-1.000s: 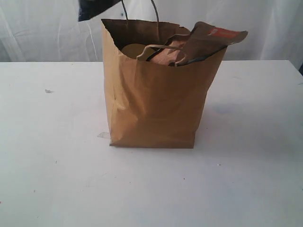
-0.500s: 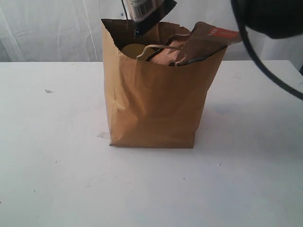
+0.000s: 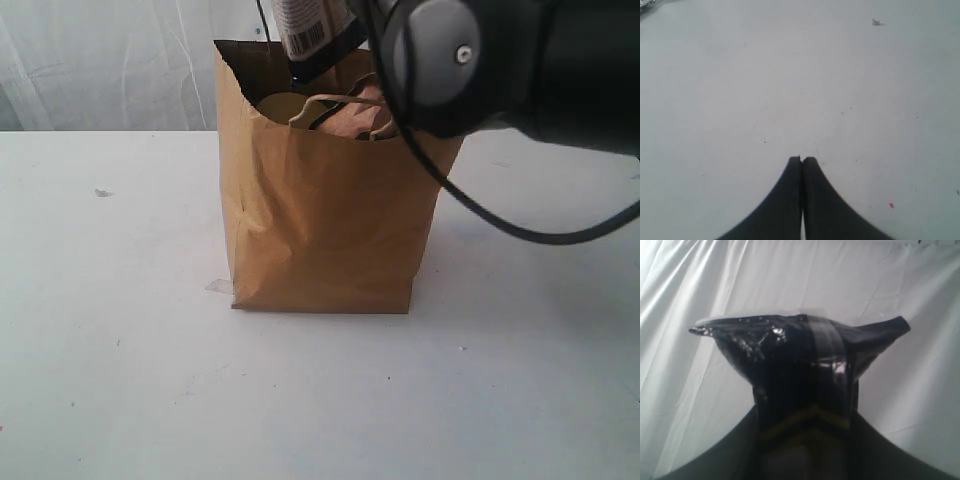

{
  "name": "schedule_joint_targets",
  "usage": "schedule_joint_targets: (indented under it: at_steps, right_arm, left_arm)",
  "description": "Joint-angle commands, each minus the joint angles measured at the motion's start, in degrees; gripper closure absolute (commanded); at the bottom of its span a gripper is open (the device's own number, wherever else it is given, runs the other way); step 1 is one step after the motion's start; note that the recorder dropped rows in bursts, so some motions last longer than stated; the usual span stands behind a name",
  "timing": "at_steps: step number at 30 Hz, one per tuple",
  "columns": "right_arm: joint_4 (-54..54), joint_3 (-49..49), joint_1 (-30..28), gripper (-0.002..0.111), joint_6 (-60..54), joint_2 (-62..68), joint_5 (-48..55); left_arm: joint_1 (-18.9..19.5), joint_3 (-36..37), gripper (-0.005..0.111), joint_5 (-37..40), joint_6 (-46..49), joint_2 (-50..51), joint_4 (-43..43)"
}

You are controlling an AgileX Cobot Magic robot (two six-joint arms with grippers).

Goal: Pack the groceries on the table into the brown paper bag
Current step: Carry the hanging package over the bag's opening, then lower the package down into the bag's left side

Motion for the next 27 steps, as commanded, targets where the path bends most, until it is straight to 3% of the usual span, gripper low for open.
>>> schedule_joint_targets:
  at_steps: [1, 14, 27]
  right_arm:
    - [4.12, -1.02, -0.46, 0.108, -0.28, 1.66, -9.36]
    - [11.3, -1.02, -0.46, 0.108, 0.04, 6.29, -24.94]
    - [11.97, -1.02, -1.26, 0.108, -4.56, 6.29, -24.46]
  left_arm:
    - [-0.42, 0.0, 0.107, -0.26, -0.01, -0.28, 0.02]
    - [-0.42, 0.0, 0.107, -0.26, -0.01, -0.28, 0.02]
    - [-0.42, 0.0, 0.107, -0.26, -0.01, -0.28, 0.02]
